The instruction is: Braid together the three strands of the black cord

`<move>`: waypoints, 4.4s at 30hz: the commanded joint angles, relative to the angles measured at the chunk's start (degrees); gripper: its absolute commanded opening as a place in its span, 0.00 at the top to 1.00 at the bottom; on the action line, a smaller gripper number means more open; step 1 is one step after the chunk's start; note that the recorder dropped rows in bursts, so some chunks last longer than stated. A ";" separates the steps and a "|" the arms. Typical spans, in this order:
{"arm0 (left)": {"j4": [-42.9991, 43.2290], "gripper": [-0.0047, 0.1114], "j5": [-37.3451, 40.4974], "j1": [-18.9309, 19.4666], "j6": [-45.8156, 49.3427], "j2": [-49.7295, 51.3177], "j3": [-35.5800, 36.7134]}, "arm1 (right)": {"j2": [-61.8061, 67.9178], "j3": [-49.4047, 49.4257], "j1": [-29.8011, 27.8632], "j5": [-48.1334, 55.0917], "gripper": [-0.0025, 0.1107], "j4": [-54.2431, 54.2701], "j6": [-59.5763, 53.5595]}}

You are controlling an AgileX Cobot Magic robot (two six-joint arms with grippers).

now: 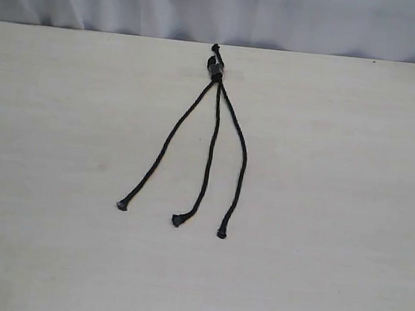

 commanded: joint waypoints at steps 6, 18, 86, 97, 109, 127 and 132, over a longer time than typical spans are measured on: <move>-4.18 0.96 -6.58 0.21 -1.17 -0.16 0.18 | -0.29 0.21 -0.12 -0.06 0.94 0.29 -0.23; -18.49 0.96 -12.24 0.21 -5.86 -0.16 0.18 | -0.29 0.21 -0.12 -5.31 0.94 0.29 0.44; 14.89 0.96 13.39 -47.24 -23.93 118.80 -68.65 | 72.99 -29.06 12.58 2.68 0.94 18.38 -9.70; 19.14 0.96 19.60 -32.04 -22.88 107.27 -68.54 | 72.99 -29.06 12.58 2.37 0.94 18.38 -9.70; 21.40 0.96 10.69 -22.62 -22.88 110.67 -61.20 | 72.99 -29.06 12.58 2.05 0.94 19.06 -9.70; 20.62 0.69 10.91 -22.62 -23.99 111.01 -61.20 | 73.86 -33.51 12.58 6.08 0.94 21.18 -9.59; 20.72 0.94 11.63 -22.62 -22.95 99.46 -61.20 | 79.31 -42.06 18.29 12.65 0.94 21.18 -9.59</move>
